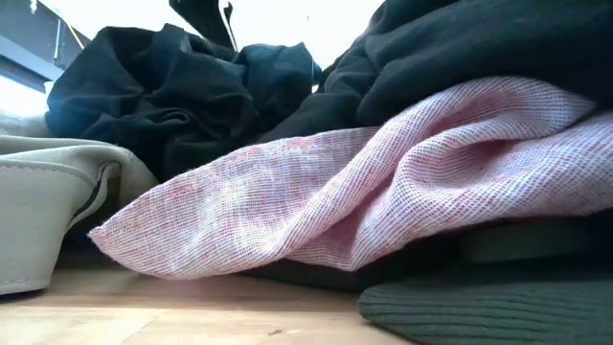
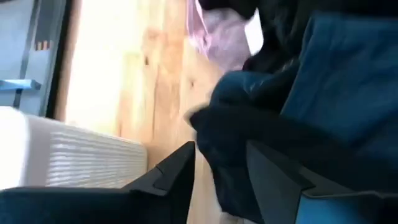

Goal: Sort clothes
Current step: Put the black short into the laundry bin

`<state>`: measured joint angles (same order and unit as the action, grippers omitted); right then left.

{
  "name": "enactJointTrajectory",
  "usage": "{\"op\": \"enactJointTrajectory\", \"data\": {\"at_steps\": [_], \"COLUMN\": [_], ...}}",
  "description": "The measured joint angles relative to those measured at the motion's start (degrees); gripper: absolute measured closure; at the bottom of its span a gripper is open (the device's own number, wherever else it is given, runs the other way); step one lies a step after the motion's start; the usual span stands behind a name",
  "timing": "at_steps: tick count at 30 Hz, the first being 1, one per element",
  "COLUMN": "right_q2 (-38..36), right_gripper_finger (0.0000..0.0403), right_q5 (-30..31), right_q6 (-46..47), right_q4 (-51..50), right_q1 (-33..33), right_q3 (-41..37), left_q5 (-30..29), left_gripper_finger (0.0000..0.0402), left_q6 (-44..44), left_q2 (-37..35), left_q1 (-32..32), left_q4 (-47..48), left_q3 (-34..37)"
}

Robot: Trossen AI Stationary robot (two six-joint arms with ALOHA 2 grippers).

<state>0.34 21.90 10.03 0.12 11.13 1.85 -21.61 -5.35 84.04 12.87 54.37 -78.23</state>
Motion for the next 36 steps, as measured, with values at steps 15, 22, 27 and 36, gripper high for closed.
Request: {"op": "enactJointTrajectory", "data": {"at_steps": [15, 22, 27, 36], "right_q2": [0.00, 0.02, 0.00, 0.02], "right_gripper_finger": [0.0402, 0.0402, 0.0402, 0.0402], "right_q5": [0.01, 0.01, 0.01, 0.01], "right_q6": [-0.01, 0.00, 0.01, 0.00], "right_q4": [-0.02, -0.03, -0.04, -0.02], "right_q1": [-0.02, 0.00, -0.02, -0.02], "right_q3": [0.00, 0.00, 0.00, 0.00], "left_q5": [-2.88, -11.26, -5.31, -2.47], "left_gripper_finger": [0.0254, 0.0254, 0.0285, 0.0394], "left_q6": [-25.29, -31.01, -28.60, -21.11], "left_q2": [-3.68, 1.13, 4.42, 2.68], "left_q1": [23.07, 22.48, 18.44, 16.67], "left_q4": [-4.41, -11.48, -14.16, -8.24], "left_q3": [11.73, 19.65, 20.32, 13.54]}}
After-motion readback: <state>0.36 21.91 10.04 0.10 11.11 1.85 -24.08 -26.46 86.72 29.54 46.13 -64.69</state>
